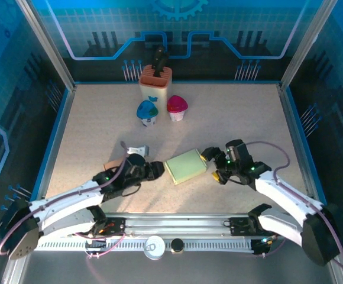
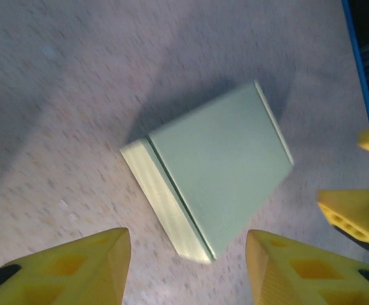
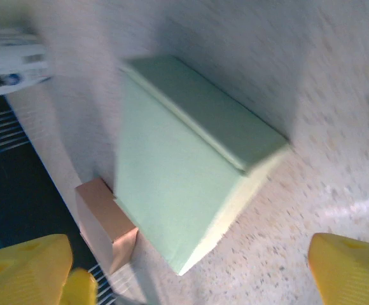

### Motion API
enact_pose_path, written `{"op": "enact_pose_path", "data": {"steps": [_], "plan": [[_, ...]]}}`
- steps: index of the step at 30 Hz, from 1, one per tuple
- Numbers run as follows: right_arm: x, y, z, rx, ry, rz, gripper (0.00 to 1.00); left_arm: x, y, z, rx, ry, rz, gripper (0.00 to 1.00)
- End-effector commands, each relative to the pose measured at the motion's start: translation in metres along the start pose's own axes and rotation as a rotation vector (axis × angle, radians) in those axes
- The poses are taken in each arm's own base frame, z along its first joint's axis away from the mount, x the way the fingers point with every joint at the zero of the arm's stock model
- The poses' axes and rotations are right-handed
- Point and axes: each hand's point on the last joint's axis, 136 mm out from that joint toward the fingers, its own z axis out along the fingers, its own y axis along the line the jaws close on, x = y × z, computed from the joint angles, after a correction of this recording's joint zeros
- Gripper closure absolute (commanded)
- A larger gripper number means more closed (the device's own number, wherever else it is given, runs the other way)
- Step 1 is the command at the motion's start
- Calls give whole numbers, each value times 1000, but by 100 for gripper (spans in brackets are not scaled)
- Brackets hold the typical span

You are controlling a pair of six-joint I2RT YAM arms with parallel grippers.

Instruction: Fold the paper box

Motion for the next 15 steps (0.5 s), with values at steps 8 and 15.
{"op": "enact_pose_path", "data": {"steps": [8, 15], "plan": [[-118, -2, -114, 305, -641, -616, 0, -119, 68, -44, -30, -233, -164, 1], [-177, -28, -132, 368, -1014, -735, 0, -157, 162, -86, -521, -535, -171, 1]]}}
